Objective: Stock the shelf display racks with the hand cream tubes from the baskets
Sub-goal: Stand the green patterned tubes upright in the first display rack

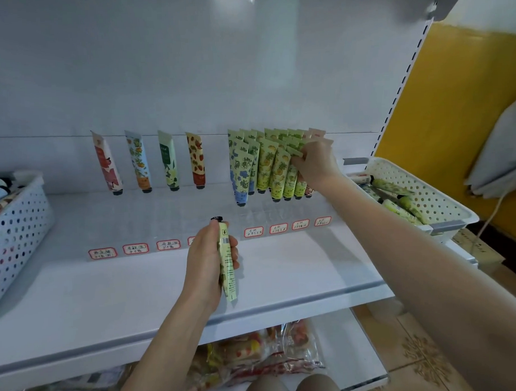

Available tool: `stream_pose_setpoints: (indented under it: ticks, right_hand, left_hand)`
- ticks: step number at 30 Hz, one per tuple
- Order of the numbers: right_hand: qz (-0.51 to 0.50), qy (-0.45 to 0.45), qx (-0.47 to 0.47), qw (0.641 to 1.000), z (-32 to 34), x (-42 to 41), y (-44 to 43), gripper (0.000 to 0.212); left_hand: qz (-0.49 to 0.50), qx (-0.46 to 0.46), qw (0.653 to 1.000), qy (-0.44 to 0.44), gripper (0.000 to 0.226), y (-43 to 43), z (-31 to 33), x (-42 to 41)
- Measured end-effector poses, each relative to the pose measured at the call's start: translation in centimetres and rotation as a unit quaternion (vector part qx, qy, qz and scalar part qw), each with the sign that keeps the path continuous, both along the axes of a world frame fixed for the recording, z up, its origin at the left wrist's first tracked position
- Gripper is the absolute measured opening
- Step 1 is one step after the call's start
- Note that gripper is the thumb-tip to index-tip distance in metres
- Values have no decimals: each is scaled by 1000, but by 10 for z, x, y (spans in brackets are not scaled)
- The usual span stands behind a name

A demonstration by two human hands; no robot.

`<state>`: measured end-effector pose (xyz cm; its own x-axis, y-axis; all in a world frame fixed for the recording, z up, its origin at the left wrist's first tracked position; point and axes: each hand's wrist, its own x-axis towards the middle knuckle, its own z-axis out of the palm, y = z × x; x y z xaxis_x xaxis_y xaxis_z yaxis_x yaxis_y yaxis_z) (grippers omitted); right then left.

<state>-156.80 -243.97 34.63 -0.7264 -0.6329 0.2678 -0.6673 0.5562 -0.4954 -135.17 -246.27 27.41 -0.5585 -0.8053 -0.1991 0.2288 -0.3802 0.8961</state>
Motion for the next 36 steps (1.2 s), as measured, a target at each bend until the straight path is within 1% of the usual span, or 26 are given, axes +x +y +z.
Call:
stream_pose_setpoints:
  ticks: [3, 6, 8, 11, 14, 17, 18, 20, 22, 23, 24, 25, 27, 28, 29, 31, 32, 34, 36]
  right_hand:
    - [2, -19, -12, 1000, 3, -1, 5, 19]
    - [1, -27, -16, 999, 7, -2, 8, 27]
    - [4, -30, -30, 999, 11, -2, 11, 26]
    - [2, -38, -84, 996, 15, -1, 17, 19]
    - [16, -52, -140, 989, 18, 9, 29, 17]
    - [63, -98, -189, 975, 14, 34, 46, 18]
    - [79, -127, -188, 971, 12, 45, 52, 19]
    - [111, -208, -152, 960, 5, 66, 63, 17]
    - [137, -277, -103, 945, -2, 82, 71, 21]
    - [145, -311, -98, 934, -6, 89, 74, 26]
    - [151, -352, -113, 917, -8, 94, 77, 29]
    - [154, -400, -142, 892, -10, 99, 79, 30]
    - [163, -489, -216, 829, -10, 106, 84, 33]
    - [168, -513, -247, 805, -9, 110, 86, 34]
    - [171, -521, -270, 791, -9, 112, 88, 30]
    - [175, -515, -302, 783, -10, 115, 93, 13]
    - [173, -511, -314, 781, -10, 115, 95, 7]
    - [160, -508, -331, 779, -11, 116, 99, 5]
    - [141, -517, -350, 768, -14, 115, 101, 6]
  left_hand:
    - [0, 9, 1000, 13, 25, -1, 1, 2]
    - [-4, 25, 999, 31, 23, -3, 3, 2]
    - [-4, 24, 999, 33, 22, -2, 5, 2]
    - [9, -1, 1000, 30, 17, -2, 10, 3]
    - [23, -34, 999, 34, 9, -5, 16, 8]
    - [38, -37, 997, 64, 5, -7, 24, 13]
    - [43, -30, 996, 78, 5, -7, 27, 15]
    - [50, -15, 993, 108, 8, -6, 32, 17]
    - [55, 3, 990, 132, 11, -3, 36, 20]
    - [59, 13, 988, 141, 12, -2, 37, 21]
    - [62, 20, 987, 146, 12, 1, 38, 22]
    - [64, 25, 987, 149, 12, 3, 39, 22]
    - [62, 31, 986, 152, 12, 7, 39, 23]
    - [60, 31, 986, 153, 11, 9, 39, 24]
    - [58, 30, 986, 153, 11, 11, 39, 24]
    - [52, 5, 989, 135, 8, 15, 38, 26]
    - [42, -20, 992, 114, 11, 16, 38, 27]
    - [19, -77, 995, 58, 17, 19, 36, 29]
    - [6, -130, 992, 7, 16, 21, 32, 30]
